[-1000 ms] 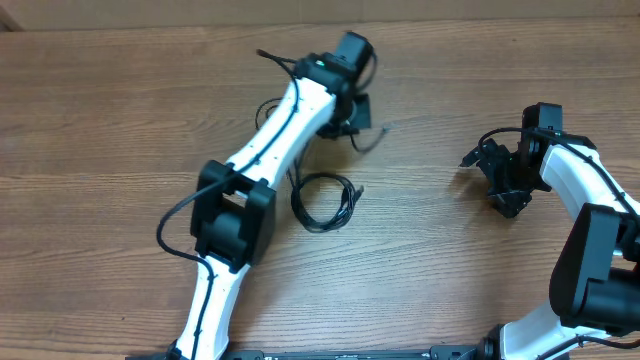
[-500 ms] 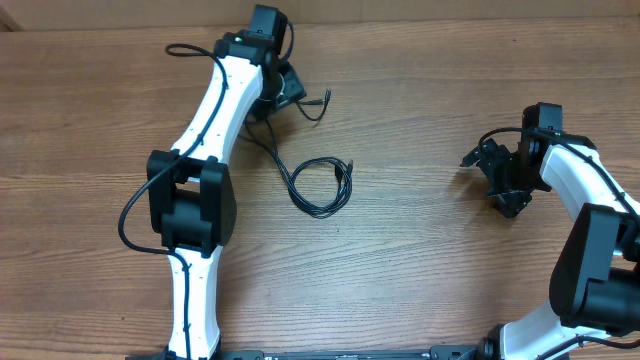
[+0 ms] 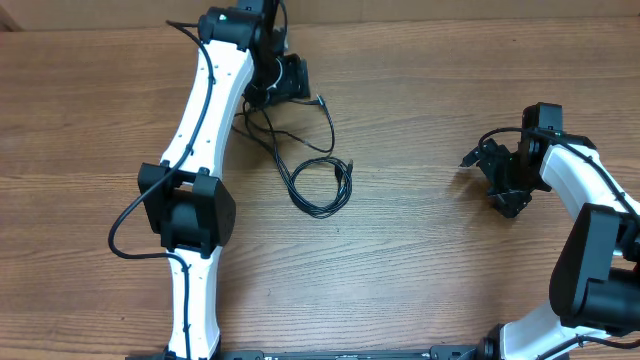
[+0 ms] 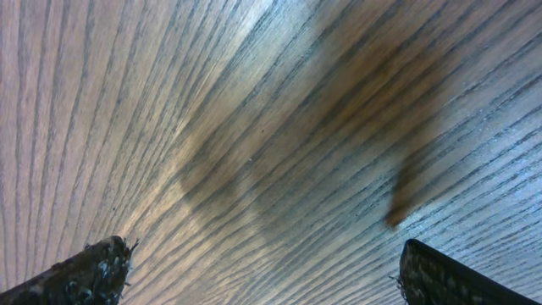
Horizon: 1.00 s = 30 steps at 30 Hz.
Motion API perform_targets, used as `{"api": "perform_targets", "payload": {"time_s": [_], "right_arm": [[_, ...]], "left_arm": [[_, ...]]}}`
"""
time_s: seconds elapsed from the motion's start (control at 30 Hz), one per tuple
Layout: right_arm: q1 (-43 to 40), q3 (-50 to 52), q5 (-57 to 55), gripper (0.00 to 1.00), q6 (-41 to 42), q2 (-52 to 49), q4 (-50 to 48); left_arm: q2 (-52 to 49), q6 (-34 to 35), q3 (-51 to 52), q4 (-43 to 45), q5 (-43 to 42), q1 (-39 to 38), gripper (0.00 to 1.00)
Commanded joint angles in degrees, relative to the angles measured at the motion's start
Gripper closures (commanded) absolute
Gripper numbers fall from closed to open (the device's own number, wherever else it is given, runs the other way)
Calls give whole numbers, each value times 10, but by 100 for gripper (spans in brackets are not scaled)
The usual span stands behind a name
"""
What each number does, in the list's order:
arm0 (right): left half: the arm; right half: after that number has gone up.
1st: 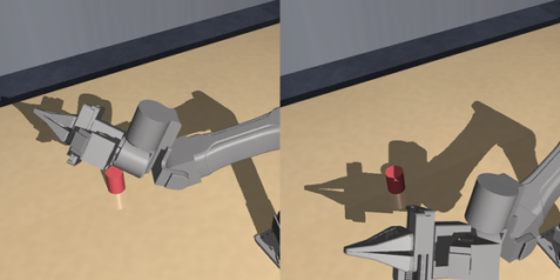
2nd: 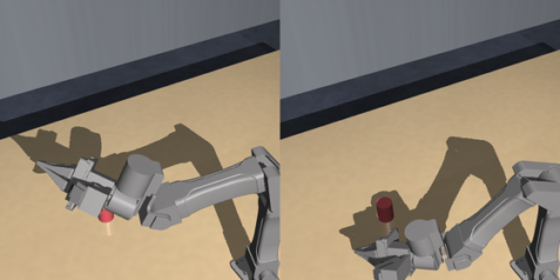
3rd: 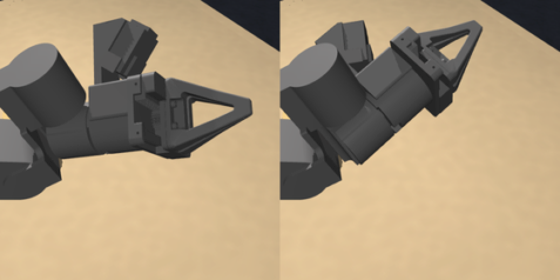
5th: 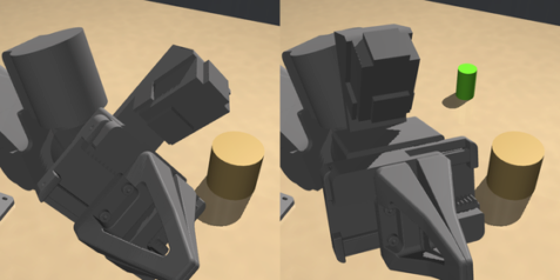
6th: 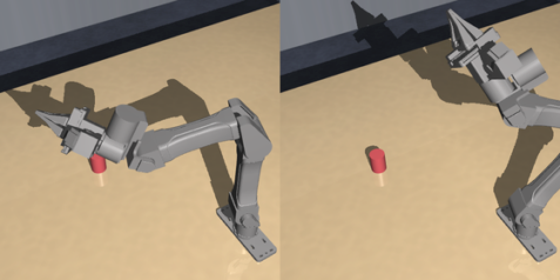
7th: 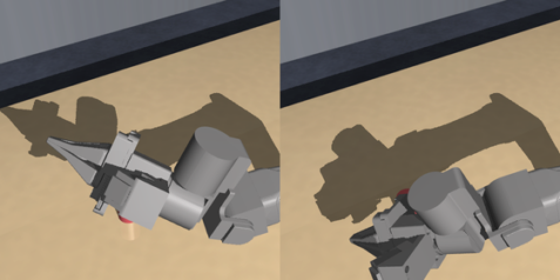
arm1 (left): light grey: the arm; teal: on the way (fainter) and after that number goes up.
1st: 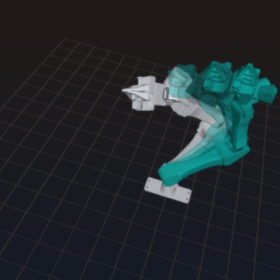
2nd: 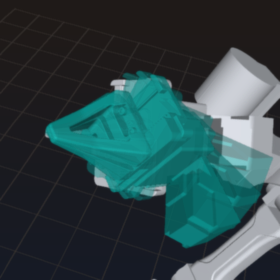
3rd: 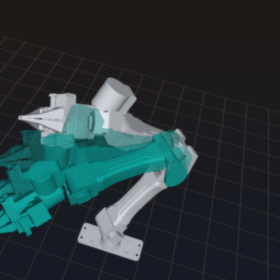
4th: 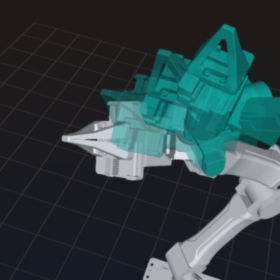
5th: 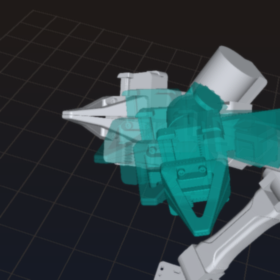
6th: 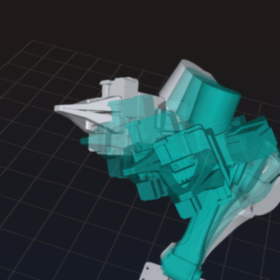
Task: Untangle cables
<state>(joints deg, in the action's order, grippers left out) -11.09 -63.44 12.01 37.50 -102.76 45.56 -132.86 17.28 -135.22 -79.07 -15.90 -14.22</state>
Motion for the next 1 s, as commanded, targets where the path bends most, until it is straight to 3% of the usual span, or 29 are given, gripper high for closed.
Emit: {"api": "perform_targets", "payload": {"time_s": [0.0, 0.1, 0.57, 0.73, 0.8, 0.83, 0.97], "right_arm": [[1, -10, -4, 0, 2, 1, -3], [1, -10, -4, 0, 2, 1, -3], [1, -10, -4, 0, 2, 1, -3], [1, -10, -4, 0, 2, 1, -3], [1, -10, -4, 0, 2, 1, -3], [1, -10, -4, 0, 2, 1, -3], [1, -10, -4, 0, 2, 1, -3]], "left_arm": [[5, -71, 3, -34, 2, -18, 65], [4, -71, 25, -61, 37, -32, 96], [2, -141, 148, -19, 47, -115, 96], [2, -156, 165, 1, 58, -141, 88], [2, -156, 174, 3, 95, -147, 70], [2, -152, 178, 4, 130, -149, 67], [1, -43, 191, 3, 257, -143, 61]]}}
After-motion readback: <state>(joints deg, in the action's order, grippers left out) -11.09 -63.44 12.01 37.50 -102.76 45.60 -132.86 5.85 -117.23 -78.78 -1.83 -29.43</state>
